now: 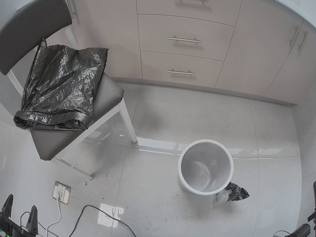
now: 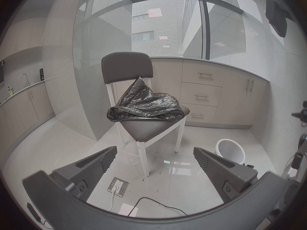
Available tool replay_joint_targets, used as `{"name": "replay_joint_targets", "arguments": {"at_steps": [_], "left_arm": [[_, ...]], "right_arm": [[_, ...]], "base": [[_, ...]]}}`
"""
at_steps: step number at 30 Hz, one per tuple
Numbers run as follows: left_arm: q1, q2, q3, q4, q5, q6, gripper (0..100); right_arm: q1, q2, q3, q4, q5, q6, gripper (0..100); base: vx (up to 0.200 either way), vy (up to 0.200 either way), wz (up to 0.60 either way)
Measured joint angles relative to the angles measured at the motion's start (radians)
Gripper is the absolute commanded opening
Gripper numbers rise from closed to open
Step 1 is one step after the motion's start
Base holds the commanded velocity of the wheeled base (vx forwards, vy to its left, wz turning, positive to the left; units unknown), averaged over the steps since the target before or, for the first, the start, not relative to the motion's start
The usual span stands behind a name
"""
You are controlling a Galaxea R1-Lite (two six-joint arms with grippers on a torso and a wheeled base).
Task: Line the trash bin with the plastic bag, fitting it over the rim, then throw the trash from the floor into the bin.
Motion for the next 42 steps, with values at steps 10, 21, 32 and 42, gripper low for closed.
{"name": "replay_joint_targets", "arguments": {"at_steps": [10,21,32,42], "left_arm": [[-0.036,0.066,-0.219,0.068,-0.016,-0.086,100],[-0.163,0.486,-0.520,0.111,-0.077,-0.101,100],[-0.312,1.017,-0.599,-0.165,0.039,0.326,100],[-0.320,1.290,-0.626,-0.368,0.119,0.895,100]], "right_arm": [[0.050,0.268,-0.307,-0.069,0.044,0.120,0],[0.179,0.679,-0.272,-0.479,0.078,0.293,0],[0.247,1.002,-0.158,-0.806,0.014,0.352,0],[0.253,1.120,-0.117,-0.897,-0.014,0.371,0]], "base": [[0.000,0.000,0.00],[0.000,0.000,0.00],[0.000,0.000,0.00],[0.000,0.000,0.00]]}}
